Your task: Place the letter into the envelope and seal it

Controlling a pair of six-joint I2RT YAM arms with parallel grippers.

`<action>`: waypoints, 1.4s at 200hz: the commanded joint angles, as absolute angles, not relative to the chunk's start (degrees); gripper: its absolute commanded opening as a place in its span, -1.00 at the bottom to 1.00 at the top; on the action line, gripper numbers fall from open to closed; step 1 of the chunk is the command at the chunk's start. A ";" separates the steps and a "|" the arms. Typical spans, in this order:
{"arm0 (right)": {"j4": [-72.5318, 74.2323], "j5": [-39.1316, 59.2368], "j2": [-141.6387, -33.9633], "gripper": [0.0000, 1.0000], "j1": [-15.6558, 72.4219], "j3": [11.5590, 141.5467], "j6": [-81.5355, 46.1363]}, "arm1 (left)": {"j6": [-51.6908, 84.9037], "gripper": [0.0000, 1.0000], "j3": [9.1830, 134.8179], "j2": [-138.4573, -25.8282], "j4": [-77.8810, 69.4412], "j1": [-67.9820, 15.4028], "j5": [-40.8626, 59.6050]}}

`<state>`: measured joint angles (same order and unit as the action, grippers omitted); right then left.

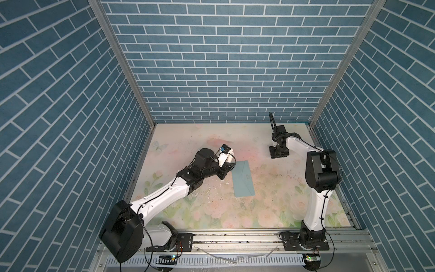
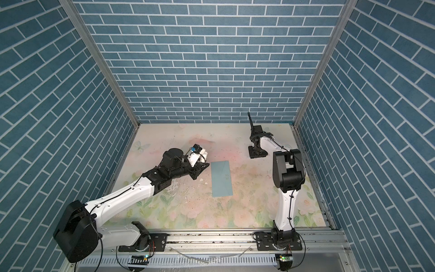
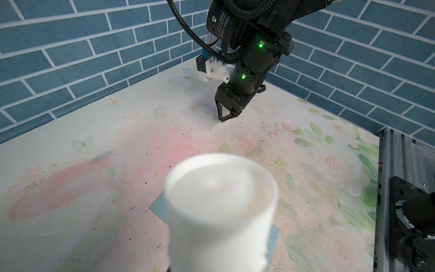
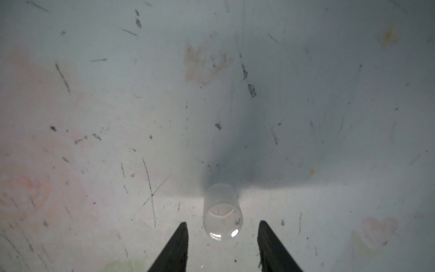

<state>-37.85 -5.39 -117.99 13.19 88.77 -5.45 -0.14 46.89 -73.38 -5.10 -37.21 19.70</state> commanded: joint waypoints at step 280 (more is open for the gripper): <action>-39.90 4.58 -103.95 -0.81 12.80 86.06 -6.49 | 0.62 -1.00 46.98 -74.62 -9.54 -37.09 23.82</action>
